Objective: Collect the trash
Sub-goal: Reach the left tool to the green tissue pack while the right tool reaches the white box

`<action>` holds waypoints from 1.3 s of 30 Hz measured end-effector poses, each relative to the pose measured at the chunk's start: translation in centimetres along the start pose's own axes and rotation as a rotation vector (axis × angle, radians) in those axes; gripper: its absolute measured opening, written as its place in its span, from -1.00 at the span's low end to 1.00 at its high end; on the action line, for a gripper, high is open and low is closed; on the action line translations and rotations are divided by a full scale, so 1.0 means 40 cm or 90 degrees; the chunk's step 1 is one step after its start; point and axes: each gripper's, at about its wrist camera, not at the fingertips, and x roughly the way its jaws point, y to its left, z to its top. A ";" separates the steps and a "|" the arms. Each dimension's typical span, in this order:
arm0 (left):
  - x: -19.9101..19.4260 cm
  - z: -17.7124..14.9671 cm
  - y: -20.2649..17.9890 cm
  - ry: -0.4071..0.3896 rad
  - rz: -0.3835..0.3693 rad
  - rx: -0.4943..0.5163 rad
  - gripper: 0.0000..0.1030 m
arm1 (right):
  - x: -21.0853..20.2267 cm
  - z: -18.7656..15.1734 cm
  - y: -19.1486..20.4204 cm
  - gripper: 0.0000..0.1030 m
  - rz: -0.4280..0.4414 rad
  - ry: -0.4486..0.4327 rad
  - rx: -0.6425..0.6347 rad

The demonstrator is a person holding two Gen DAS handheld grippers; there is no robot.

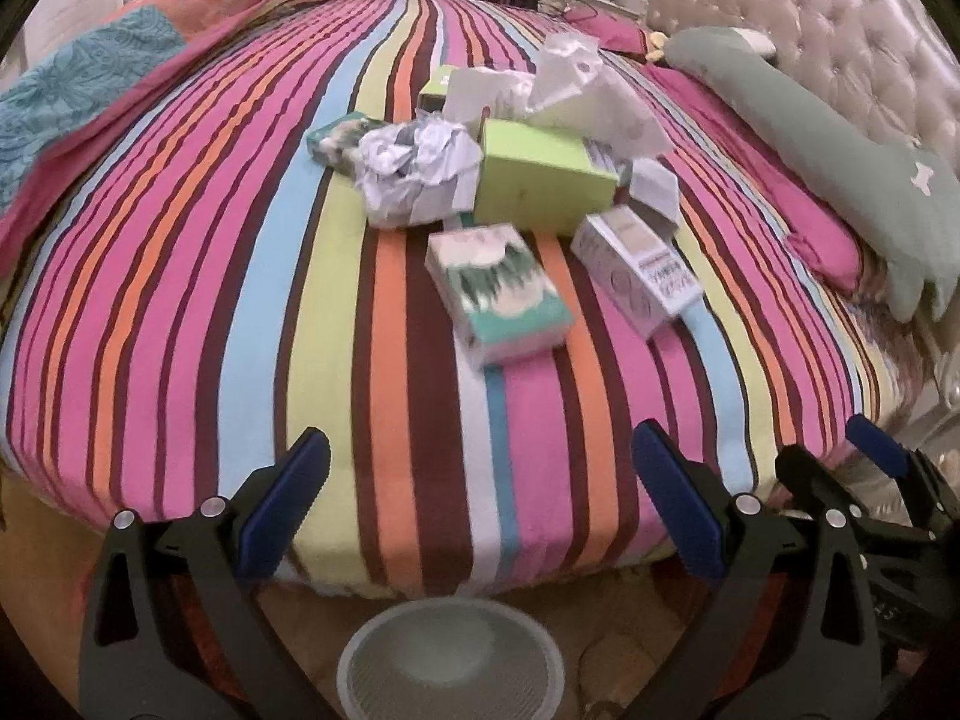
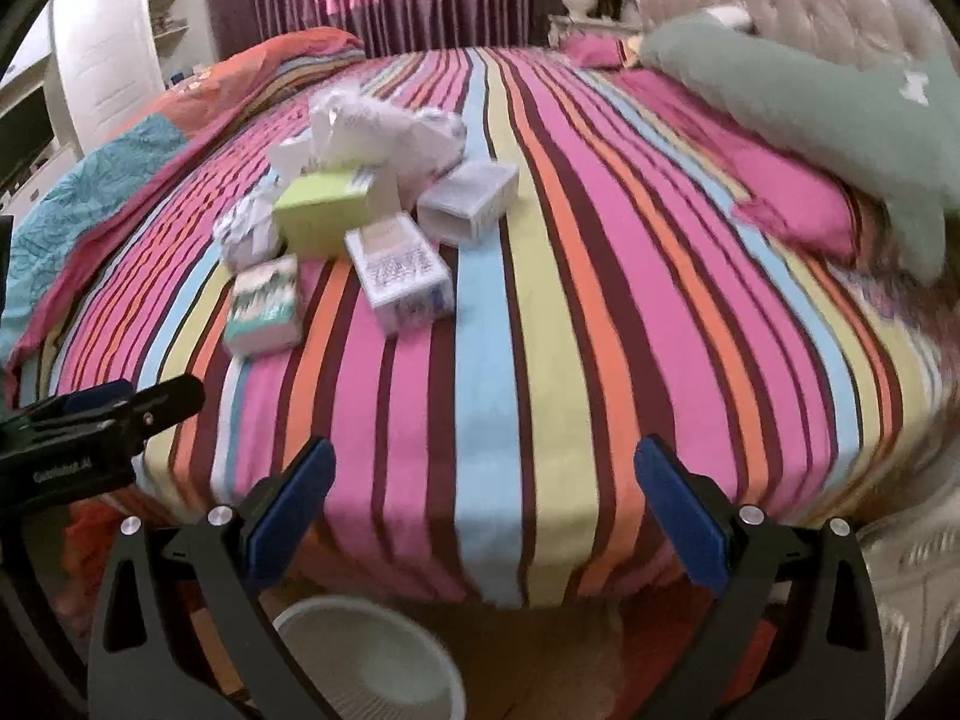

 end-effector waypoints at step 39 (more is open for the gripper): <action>0.211 0.150 -0.024 0.055 0.132 -0.006 0.24 | 0.263 0.130 0.078 0.07 0.150 0.012 -0.196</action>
